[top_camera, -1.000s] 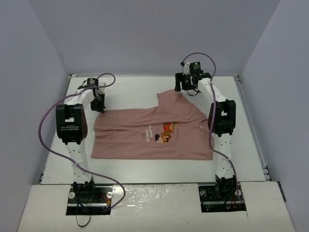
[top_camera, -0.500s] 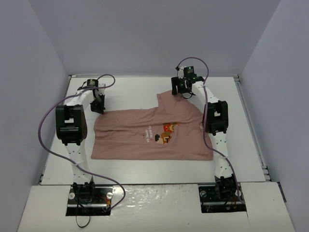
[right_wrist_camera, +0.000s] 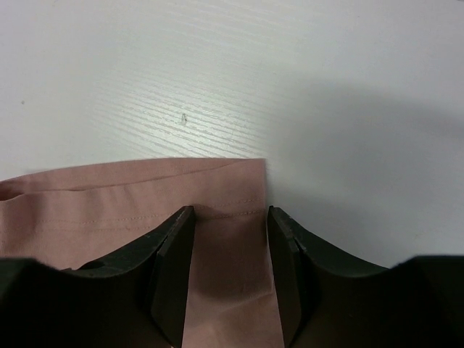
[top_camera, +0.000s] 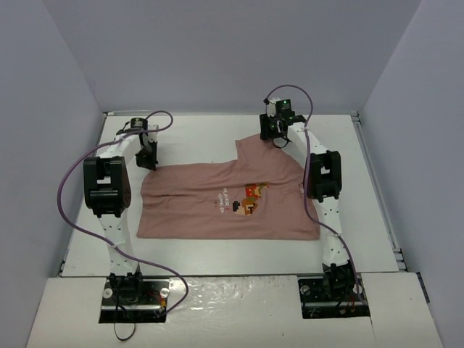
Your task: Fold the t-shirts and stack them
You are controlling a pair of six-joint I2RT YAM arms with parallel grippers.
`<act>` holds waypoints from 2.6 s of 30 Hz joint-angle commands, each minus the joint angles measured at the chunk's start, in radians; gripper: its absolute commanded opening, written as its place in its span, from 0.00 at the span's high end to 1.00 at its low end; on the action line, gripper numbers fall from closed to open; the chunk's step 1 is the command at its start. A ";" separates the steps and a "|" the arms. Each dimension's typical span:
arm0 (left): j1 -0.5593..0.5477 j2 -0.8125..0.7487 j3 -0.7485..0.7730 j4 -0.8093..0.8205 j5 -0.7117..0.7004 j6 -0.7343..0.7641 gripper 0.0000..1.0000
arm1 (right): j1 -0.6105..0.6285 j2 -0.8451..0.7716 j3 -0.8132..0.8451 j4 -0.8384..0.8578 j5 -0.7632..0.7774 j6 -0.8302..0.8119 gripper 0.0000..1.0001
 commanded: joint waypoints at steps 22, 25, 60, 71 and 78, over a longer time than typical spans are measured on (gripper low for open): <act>0.022 -0.027 0.226 -0.078 0.028 -0.007 1.00 | 0.011 0.008 0.183 0.068 0.023 -0.087 1.00; 0.033 -0.029 0.290 -0.082 0.031 -0.019 1.00 | 0.009 -0.040 0.186 0.099 0.060 -0.127 1.00; 0.141 -0.261 -0.012 0.091 0.123 -0.157 1.00 | 0.035 -0.525 -0.342 0.163 0.081 -0.219 1.00; 0.142 -0.343 -0.156 0.161 0.130 -0.139 1.00 | 0.056 -0.672 -0.566 0.180 0.098 -0.222 1.00; 0.141 -0.403 -0.199 0.153 0.114 -0.144 1.00 | 0.069 -0.760 -0.678 0.186 0.130 -0.208 1.00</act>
